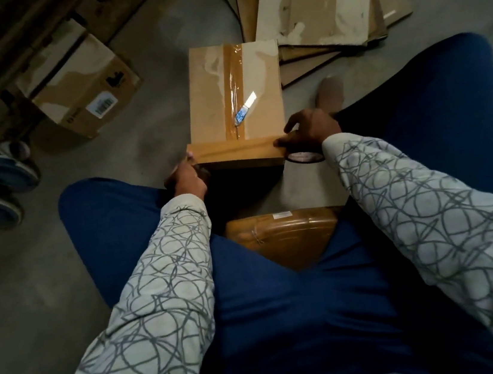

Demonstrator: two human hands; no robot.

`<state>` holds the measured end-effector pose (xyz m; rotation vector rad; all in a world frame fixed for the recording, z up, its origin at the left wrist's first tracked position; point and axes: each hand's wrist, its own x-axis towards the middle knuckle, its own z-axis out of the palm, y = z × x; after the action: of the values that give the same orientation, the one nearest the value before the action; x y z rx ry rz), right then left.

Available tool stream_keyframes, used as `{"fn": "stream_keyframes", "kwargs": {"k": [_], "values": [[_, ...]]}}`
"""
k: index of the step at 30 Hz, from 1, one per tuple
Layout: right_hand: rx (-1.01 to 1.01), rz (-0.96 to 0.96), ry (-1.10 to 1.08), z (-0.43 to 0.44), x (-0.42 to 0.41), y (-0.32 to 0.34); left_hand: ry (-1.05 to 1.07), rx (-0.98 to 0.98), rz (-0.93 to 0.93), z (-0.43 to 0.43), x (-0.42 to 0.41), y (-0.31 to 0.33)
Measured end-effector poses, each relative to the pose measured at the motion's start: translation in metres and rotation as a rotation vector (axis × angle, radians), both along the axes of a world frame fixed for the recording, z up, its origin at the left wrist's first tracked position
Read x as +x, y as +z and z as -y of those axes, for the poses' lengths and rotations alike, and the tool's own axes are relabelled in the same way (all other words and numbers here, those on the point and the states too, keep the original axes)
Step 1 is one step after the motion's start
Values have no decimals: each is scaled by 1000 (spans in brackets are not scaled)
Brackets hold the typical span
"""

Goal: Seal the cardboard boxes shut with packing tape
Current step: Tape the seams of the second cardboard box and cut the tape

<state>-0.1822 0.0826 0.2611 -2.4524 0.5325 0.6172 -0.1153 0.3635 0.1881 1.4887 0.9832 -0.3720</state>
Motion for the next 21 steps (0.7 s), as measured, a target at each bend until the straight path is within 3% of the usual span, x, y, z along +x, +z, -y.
{"fn": "stream_keyframes", "kwargs": {"k": [1, 4, 9, 14, 21], "values": [[-4, 0, -21, -1, 1, -3, -58, 41, -34, -5, 0, -7], [-37, -19, -38, -2, 9, -8, 172, -152, -22, 9, 1, 8], [-63, -74, -52, -4, 15, -16, 124, -38, -44, 24, 0, 24], [-131, -95, -5, -13, 20, -18, 261, -154, -35, 31, 3, 17], [-206, -88, 6, -21, 21, -16, 363, -172, 30, 38, 0, 9]]}}
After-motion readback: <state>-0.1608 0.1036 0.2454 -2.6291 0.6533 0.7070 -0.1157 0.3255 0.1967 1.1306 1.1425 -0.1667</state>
